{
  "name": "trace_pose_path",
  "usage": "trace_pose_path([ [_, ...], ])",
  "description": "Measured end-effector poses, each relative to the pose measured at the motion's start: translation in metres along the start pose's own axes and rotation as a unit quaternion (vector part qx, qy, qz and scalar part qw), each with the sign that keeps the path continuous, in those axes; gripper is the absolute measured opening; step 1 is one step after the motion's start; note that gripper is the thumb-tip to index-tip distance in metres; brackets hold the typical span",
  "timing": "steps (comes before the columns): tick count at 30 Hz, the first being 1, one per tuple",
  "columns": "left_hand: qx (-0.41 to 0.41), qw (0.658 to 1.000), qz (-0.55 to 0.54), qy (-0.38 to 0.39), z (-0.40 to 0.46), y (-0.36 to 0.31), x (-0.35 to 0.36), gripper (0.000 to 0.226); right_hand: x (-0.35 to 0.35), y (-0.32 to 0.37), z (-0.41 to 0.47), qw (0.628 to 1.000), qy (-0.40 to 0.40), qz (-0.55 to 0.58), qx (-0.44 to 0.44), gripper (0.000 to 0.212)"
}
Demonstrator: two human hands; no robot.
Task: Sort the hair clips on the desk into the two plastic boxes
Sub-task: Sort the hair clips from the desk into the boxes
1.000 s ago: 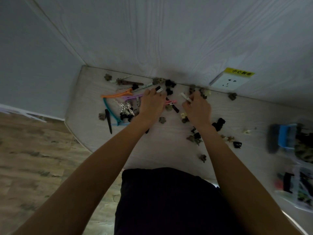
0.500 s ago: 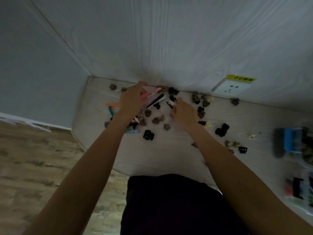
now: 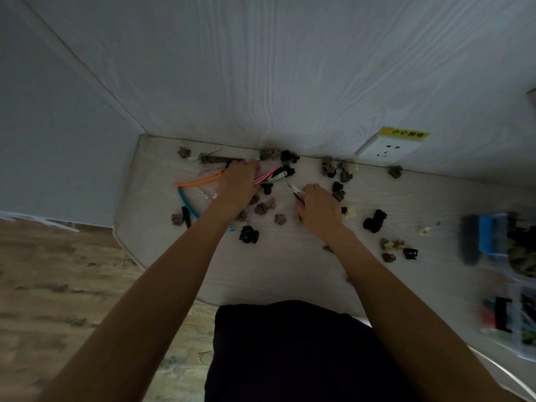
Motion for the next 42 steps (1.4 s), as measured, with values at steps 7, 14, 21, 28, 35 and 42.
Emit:
trace_pose_path([
  [7,0.023,0.999,-0.049,-0.006,-0.002,0.003,0.003,0.033,-0.043,0.016,0.009,0.994,-0.080,0.053,-0.054,0.030],
  [14,0.046,0.981,-0.182,-0.057,-0.006,0.015,-0.027,0.026,-0.052,0.056,0.037,0.989,-0.033,-0.047,-0.135,0.043],
  [21,0.088,0.970,-0.211,-0.085,-0.009,0.012,-0.050,0.029,-0.031,0.060,0.060,0.986,0.015,-0.100,-0.133,0.053],
  [28,0.088,0.975,-0.180,-0.101,-0.019,0.007,-0.058,0.028,-0.036,0.058,0.059,0.983,-0.013,-0.121,-0.137,0.038],
  [35,0.040,0.966,-0.230,-0.108,-0.050,0.002,-0.050,0.018,-0.045,0.012,0.010,0.988,-0.010,0.148,-0.044,0.025],
  [42,0.096,0.952,-0.290,0.015,-0.063,-0.091,0.022,0.016,-0.028,-0.122,-0.131,0.833,-0.064,0.543,0.086,0.040],
])
Point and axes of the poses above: each hand's wrist, its own z-axis towards the middle knuckle, its own x-axis out of the palm, y = z × x, the point moved 10 cm from there along z, towards the middle knuckle, and after that the axes turned 11 degrees about y, right-handed, at the moved point
